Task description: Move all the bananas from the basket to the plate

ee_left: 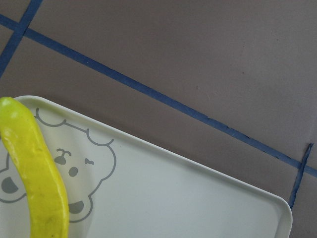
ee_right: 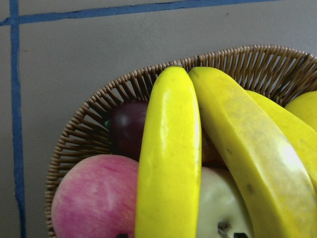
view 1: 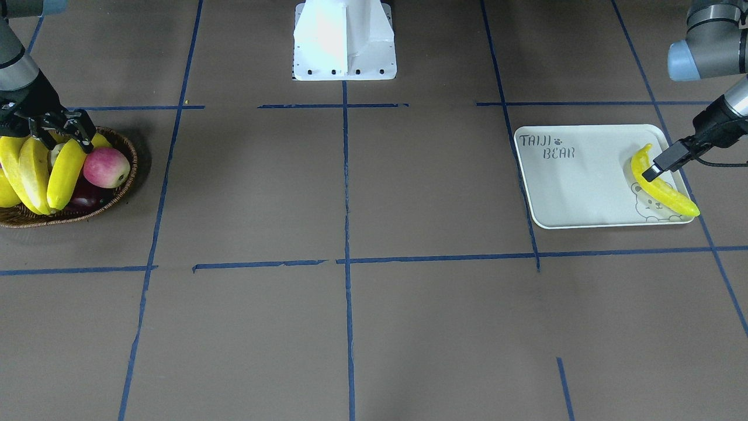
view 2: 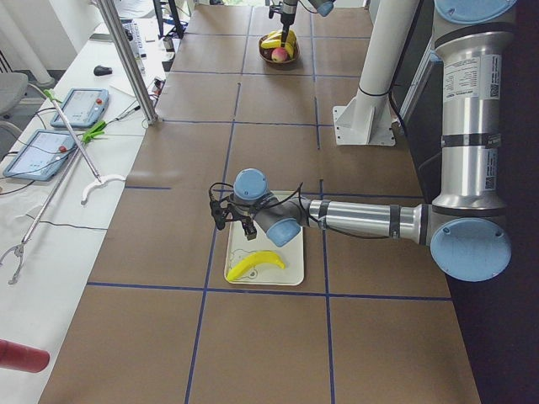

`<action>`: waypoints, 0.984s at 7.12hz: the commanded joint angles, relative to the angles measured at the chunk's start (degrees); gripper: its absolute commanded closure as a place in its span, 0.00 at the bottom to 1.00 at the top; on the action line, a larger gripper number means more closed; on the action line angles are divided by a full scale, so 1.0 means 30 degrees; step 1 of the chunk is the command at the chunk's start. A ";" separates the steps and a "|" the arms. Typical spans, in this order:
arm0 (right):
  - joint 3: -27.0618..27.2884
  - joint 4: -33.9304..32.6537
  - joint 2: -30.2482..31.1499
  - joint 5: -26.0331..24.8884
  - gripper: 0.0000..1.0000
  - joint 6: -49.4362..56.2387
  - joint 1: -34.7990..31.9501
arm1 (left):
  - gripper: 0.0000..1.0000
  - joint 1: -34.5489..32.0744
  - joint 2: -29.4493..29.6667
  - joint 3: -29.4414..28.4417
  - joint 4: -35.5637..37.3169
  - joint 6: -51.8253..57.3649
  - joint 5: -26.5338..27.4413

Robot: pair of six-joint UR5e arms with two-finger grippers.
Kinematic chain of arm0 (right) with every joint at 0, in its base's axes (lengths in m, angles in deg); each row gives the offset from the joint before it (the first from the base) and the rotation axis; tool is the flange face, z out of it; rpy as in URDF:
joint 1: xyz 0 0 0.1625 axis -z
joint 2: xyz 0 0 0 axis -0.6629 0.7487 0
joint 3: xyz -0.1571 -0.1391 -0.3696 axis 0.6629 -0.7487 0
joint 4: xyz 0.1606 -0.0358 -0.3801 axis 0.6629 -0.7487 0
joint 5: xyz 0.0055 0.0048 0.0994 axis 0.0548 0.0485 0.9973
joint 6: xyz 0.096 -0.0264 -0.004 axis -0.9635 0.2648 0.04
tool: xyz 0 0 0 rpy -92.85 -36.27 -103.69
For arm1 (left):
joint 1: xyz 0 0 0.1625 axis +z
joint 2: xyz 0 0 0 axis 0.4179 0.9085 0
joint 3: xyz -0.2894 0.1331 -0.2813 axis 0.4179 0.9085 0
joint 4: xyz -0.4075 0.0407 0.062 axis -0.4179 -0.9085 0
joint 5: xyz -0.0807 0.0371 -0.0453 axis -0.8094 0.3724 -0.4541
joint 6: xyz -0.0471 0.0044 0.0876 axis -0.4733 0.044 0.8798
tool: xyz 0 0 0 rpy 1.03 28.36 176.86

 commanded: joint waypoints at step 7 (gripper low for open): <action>-0.0177 0.0000 0.0254 -0.0306 0.46 0.0149 0.0925 | 0.00 0.0030 -0.0040 -0.0062 0.0000 0.0000 0.0018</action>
